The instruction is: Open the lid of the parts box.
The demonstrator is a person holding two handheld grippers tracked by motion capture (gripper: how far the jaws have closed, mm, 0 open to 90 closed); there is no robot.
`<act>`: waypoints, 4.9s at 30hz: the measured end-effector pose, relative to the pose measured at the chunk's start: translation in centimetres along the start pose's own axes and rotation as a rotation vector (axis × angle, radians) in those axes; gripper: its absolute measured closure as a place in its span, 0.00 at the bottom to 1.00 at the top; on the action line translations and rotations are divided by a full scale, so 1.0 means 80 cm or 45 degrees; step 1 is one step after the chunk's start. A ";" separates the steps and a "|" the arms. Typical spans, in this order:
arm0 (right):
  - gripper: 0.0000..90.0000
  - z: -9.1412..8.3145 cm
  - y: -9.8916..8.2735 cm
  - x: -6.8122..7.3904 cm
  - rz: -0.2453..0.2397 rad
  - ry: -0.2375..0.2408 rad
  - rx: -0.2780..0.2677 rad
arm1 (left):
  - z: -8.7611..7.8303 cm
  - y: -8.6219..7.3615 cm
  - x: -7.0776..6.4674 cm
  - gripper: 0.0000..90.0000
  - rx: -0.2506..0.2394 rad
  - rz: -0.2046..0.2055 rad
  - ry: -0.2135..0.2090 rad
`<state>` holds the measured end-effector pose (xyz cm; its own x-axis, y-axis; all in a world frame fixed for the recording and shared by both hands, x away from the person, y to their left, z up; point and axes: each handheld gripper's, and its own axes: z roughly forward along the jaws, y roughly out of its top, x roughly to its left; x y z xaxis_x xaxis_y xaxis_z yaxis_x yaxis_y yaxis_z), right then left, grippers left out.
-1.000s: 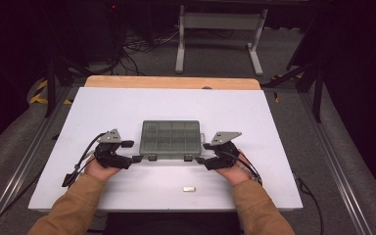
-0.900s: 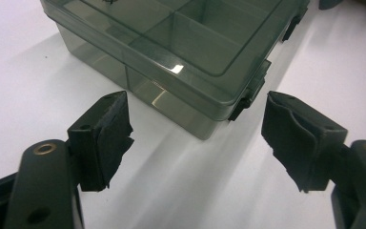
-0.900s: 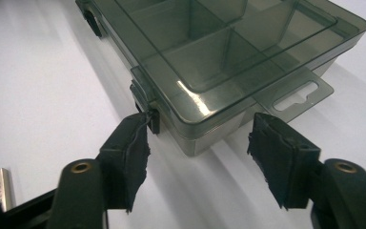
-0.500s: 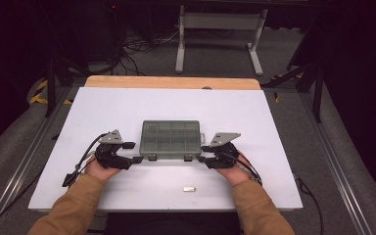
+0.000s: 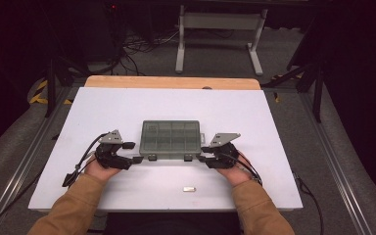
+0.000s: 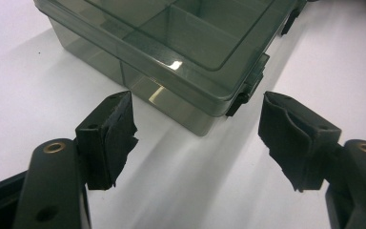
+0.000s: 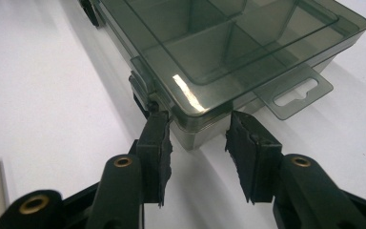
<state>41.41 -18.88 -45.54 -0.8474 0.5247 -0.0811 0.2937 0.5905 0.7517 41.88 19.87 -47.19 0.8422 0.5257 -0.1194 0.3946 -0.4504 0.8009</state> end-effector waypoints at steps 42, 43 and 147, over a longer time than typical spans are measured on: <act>0.71 -0.006 0.002 0.000 0.010 0.011 -0.045 | -0.001 0.000 0.001 0.32 -0.006 -0.007 -0.010; 0.71 -0.007 0.003 0.000 0.011 0.015 -0.055 | -0.002 0.000 0.001 0.32 -0.007 -0.007 -0.010; 0.39 -0.024 0.057 -0.030 -0.006 -0.080 -0.114 | -0.028 0.009 -0.015 0.83 -0.316 -0.039 0.052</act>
<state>43.97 -18.62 -40.67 -0.8186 0.5609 -0.1236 0.2465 0.5375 0.8064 40.32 20.50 -45.17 0.8136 0.5676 -0.1261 0.3132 -0.2450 0.9175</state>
